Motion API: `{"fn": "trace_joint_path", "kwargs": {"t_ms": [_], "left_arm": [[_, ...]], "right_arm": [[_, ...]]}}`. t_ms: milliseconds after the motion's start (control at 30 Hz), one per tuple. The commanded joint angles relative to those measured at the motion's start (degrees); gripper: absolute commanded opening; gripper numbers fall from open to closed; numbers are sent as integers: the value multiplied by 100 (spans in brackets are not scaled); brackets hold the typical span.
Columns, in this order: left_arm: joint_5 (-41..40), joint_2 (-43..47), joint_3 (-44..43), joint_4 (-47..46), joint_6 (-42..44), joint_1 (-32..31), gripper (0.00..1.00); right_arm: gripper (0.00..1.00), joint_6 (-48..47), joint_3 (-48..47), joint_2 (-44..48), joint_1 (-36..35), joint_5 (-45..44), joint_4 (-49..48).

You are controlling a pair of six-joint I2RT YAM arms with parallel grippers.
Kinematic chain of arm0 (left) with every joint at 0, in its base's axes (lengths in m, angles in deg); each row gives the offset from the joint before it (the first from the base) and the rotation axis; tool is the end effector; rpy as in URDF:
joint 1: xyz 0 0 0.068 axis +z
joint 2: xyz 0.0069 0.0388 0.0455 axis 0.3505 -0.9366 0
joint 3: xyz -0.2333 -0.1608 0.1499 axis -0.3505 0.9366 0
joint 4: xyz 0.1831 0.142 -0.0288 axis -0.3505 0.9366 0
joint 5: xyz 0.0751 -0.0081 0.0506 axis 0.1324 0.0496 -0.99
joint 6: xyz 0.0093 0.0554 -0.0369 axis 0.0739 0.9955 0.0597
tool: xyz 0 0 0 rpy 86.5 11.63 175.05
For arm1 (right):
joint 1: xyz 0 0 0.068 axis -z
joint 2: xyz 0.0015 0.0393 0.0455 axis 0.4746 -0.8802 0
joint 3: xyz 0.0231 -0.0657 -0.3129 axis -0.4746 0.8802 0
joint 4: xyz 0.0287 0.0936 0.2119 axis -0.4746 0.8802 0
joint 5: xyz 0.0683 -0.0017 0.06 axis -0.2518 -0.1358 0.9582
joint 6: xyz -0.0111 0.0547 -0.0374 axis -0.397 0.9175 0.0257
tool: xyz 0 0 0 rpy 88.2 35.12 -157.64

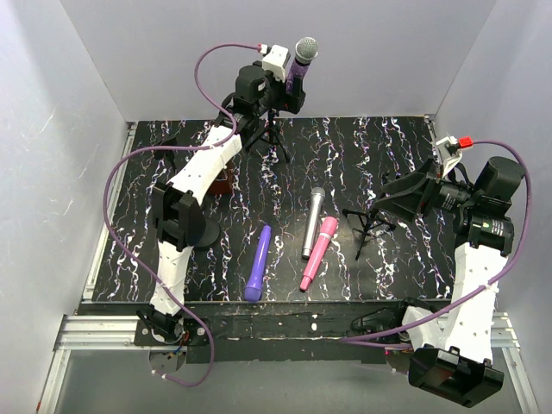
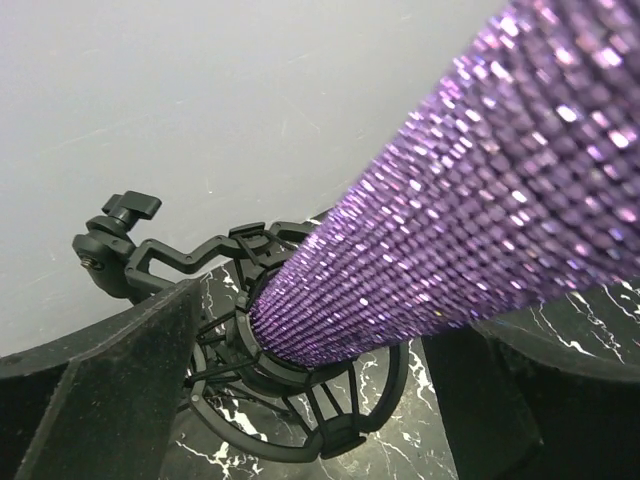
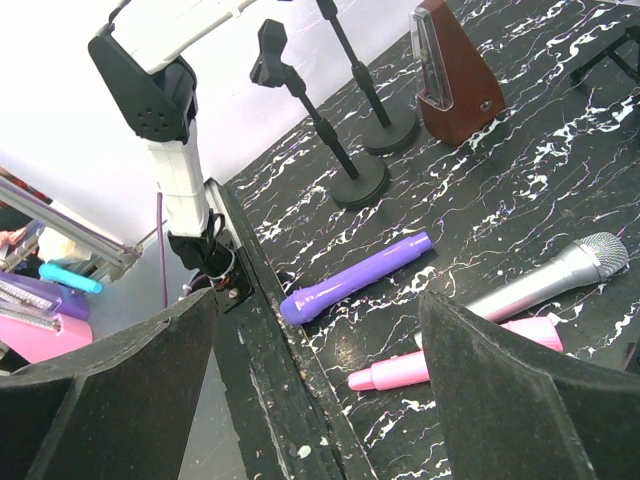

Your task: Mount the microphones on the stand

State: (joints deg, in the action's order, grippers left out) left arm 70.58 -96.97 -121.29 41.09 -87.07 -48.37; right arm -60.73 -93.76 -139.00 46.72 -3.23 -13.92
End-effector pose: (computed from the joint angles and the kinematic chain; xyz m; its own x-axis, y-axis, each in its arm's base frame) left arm 0.4764 -0.2576 0.4139 -0.1458 0.0506 -0.9880 0.5464 0.8367 -0.0377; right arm 0.1131 0.0183 0.4358 -0.3966 0.1604 -0.9039 -0.8025 0.4177 0.4262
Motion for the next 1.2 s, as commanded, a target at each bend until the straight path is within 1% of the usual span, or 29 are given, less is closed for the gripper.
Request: {"fn": "trace_joint_path", "kwargs": {"t_ms": [0, 100, 333, 500, 567, 600, 700, 933, 1067, 1167], "left_arm": [[191, 60, 118, 115, -182, 61, 90], [243, 86, 224, -184, -243, 70, 93], [349, 279, 391, -843, -112, 70, 93], [349, 262, 224, -739, -6, 79, 93], [367, 314, 259, -712, -32, 79, 95], [367, 384, 320, -721, -67, 79, 98], [358, 639, 514, -809, -164, 87, 98], [305, 1105, 610, -466, -427, 228, 98], [515, 1290, 751, -519, -586, 316, 98], [752, 1264, 655, -580, -761, 316, 98]], "right_arm": [[89, 55, 50, 71, 33, 178, -148], [89, 38, 58, 80, 33, 187, -148], [89, 46, 50, 53, 33, 213, -148], [89, 38, 50, 62, 33, 231, -148], [89, 38, 50, 62, 33, 231, -148], [89, 38, 50, 71, 33, 231, -157], [89, 46, 58, 88, 33, 240, -148], [89, 64, 67, 115, 33, 257, -157], [89, 73, 67, 115, 33, 275, -165], [89, 90, 50, 115, 33, 275, -165]]}}
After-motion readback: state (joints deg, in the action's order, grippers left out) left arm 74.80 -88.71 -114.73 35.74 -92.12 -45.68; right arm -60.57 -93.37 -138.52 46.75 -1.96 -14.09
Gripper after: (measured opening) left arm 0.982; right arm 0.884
